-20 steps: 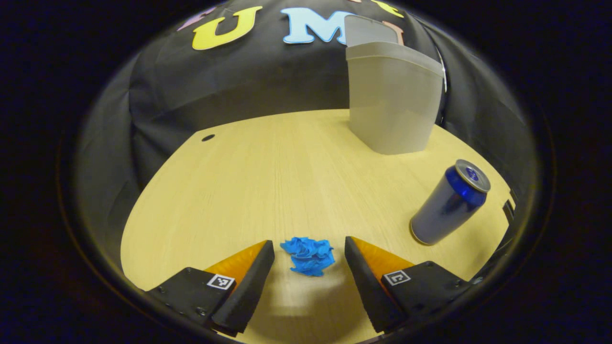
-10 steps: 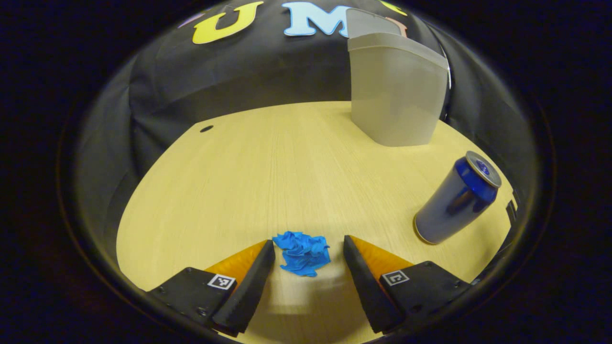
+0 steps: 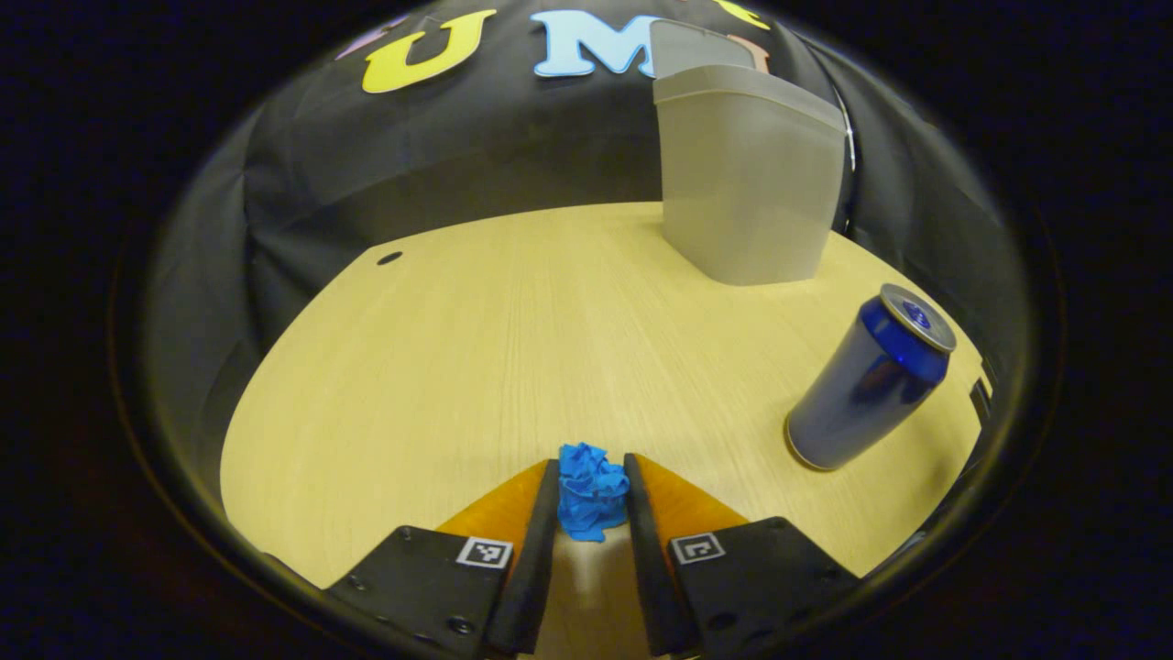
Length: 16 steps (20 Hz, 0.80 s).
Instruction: Press the lid of the desktop garbage bin to open it, pick up the crumpled paper on the desktop and throw it into the bin, then pick up the pop can on the desktop and drop it into the bin, and finally close the garbage bin lid.
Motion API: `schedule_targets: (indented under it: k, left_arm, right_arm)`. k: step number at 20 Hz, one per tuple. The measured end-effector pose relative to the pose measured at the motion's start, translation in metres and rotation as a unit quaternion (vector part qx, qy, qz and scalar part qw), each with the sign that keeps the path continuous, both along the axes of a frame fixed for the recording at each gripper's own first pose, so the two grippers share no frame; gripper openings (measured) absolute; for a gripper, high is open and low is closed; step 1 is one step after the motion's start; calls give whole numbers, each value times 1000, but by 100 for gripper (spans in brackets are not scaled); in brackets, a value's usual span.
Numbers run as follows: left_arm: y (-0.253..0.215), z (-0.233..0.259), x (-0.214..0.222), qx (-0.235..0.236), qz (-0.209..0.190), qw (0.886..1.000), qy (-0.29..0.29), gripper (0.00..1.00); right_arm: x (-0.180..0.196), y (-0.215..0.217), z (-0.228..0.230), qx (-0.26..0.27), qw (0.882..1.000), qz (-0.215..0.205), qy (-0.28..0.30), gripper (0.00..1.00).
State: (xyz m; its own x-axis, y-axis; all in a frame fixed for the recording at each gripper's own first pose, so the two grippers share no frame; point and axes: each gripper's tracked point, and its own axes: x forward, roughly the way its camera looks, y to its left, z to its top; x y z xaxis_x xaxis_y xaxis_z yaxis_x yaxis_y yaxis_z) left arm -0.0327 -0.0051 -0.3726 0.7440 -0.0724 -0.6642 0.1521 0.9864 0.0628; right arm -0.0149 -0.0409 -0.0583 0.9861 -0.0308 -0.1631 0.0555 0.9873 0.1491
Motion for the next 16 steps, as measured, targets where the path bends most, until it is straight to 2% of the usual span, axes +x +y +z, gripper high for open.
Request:
schedule_targets:
  k: [1, 2, 3, 5, 10, 11, 16]
  left_arm:
    - [-1, -1, 0, 1, 0, 1000, 0, 46]
    - [1, -1, 0, 5, 8, 1000, -1, 50]
    - [1, 1, 0, 4, 7, 1000, -4, 37]
    - [2, 2, 2, 8, 13, 1000, -9, 23]
    - [2, 11, 3, 6, 21, 1000, -17, 15]
    - [1, 16, 4, 8, 21, 1000, -22, 17]
    - [-8, 66, 20, -8, 29, 998, -63, 15]
  right_arm:
    - [0, 0, 0, 0, 1000, 1, 0, 91]
    - [0, -1, -1, 1, 1000, 2, 0, 91]
    - [0, -2, -1, 1, 1000, 2, 1, 91]
    - [-2, -5, -3, 3, 1000, 2, 1, 91]
    - [-6, -17, -3, 0, 1000, 0, -2, 91]
    - [-7, -20, -2, 0, 1000, 1, -4, 91]
    - [-3, -25, -2, 3, 1000, 7, -13, 91]
